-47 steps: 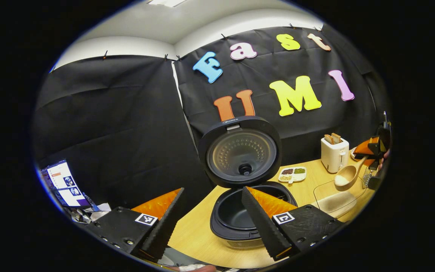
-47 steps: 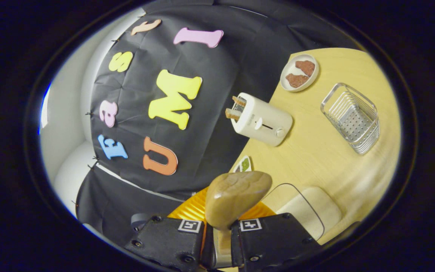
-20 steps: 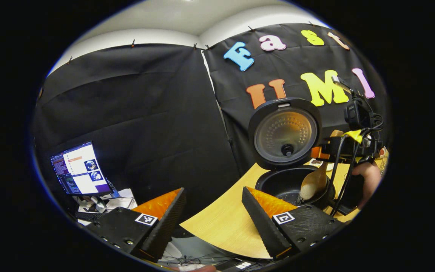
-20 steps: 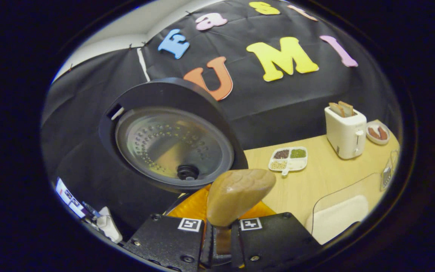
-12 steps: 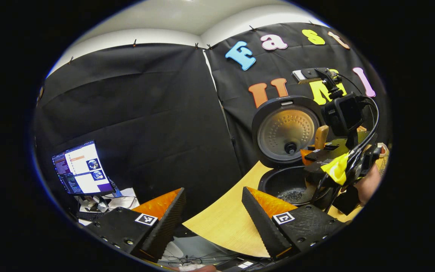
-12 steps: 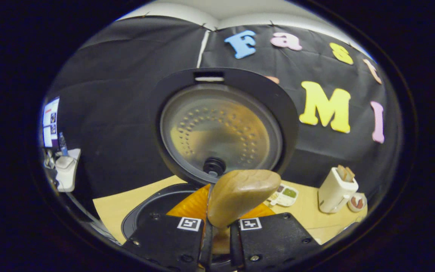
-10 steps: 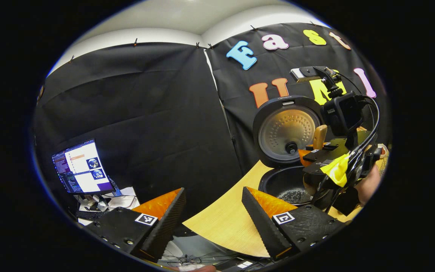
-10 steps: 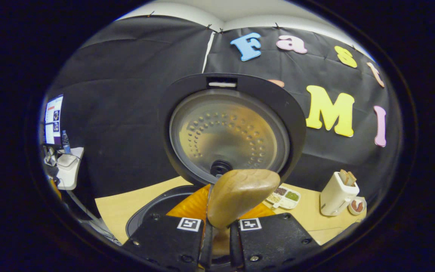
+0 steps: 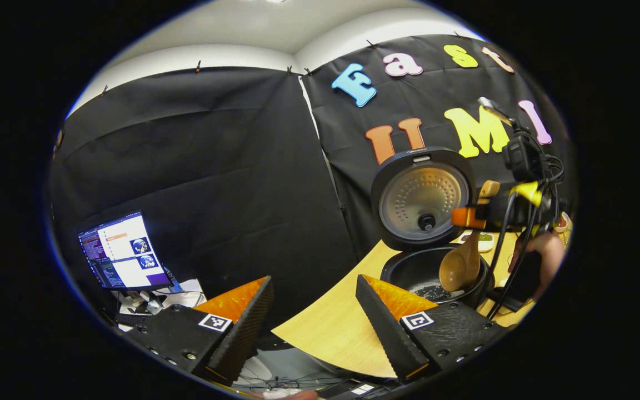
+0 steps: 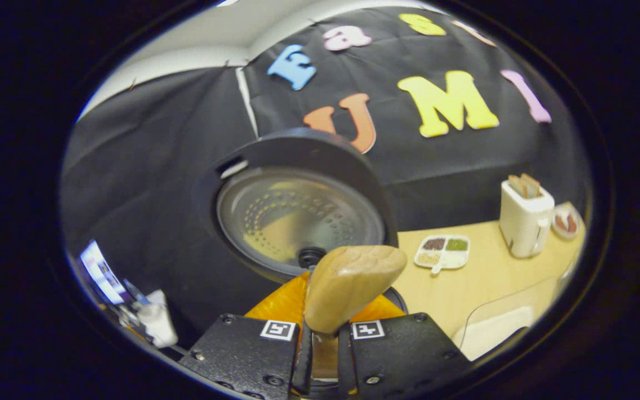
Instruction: Close the left gripper, press the button to open the rice cooker; take a wooden spoon from the chopstick holder with the right hand, scoop a spoonful of rice and pour it into the rice cooker, then put the wooden spoon back into the chopstick holder.
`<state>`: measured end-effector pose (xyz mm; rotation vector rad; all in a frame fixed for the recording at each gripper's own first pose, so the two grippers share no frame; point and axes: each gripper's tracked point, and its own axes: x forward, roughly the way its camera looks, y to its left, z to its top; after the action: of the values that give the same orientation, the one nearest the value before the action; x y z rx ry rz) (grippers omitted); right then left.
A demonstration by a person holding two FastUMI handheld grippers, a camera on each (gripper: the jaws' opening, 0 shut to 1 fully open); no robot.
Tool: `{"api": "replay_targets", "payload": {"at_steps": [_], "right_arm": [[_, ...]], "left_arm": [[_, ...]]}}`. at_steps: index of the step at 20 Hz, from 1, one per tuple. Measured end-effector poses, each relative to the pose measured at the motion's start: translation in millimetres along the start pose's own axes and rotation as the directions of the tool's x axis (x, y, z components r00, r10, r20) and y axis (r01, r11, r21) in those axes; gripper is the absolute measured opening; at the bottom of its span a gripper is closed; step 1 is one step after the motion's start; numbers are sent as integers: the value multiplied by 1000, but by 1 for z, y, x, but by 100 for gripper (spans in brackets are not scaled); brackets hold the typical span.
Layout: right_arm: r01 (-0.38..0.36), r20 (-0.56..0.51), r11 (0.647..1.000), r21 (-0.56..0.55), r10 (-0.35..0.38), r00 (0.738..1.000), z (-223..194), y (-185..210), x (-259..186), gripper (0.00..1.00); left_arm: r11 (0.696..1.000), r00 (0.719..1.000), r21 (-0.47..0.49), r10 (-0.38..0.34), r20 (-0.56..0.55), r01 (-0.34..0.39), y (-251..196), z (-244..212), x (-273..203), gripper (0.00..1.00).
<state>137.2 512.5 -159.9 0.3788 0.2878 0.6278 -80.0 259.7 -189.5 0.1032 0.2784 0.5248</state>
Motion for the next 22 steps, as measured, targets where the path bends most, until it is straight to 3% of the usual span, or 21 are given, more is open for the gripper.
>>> {"api": "replay_targets", "payload": {"at_steps": [2,4,5,8,10,12,13,14,16,19,20,21,22], "right_arm": [[2,30,997,75,-4,1000,29,-18,-11,23],[9,60,988,153,-18,998,52,-34,-24,19],[16,83,981,194,-33,996,63,-48,-32,23],[84,140,966,246,-121,983,95,-104,-60,19],[144,167,959,243,-188,968,112,-147,-79,23],[205,192,948,243,-255,948,124,-191,-101,19],[238,199,941,242,-288,937,128,-212,-112,23],[263,204,934,240,-313,927,133,-231,-122,19],[318,215,918,236,-368,904,140,-269,-143,23],[393,223,894,216,-437,871,144,-321,-170,23],[423,221,881,211,-465,857,144,-340,-179,19],[451,227,867,212,-493,840,145,-359,-189,23],[470,231,856,216,-513,827,146,-375,-196,19]], "left_arm": [[1000,1000,9,-11,5,11,-4,3,-2,95],[1000,1000,10,-29,9,29,-14,9,-4,95],[999,999,12,-40,14,40,-20,12,-5,95],[997,996,18,-81,37,80,-41,26,-8,95],[994,993,24,-109,52,108,-58,34,-10,95],[990,988,34,-138,64,136,-75,41,-11,95],[988,986,37,-152,67,149,-83,43,-12,95],[986,984,42,-162,70,160,-90,46,-13,95],[982,980,45,-187,72,184,-106,50,-13,95],[976,974,47,-216,75,213,-126,55,-16,95],[974,972,56,-222,77,218,-131,58,-17,95],[972,970,63,-229,77,225,-137,59,-18,95],[970,969,68,-237,76,232,-141,60,-18,95]]}}
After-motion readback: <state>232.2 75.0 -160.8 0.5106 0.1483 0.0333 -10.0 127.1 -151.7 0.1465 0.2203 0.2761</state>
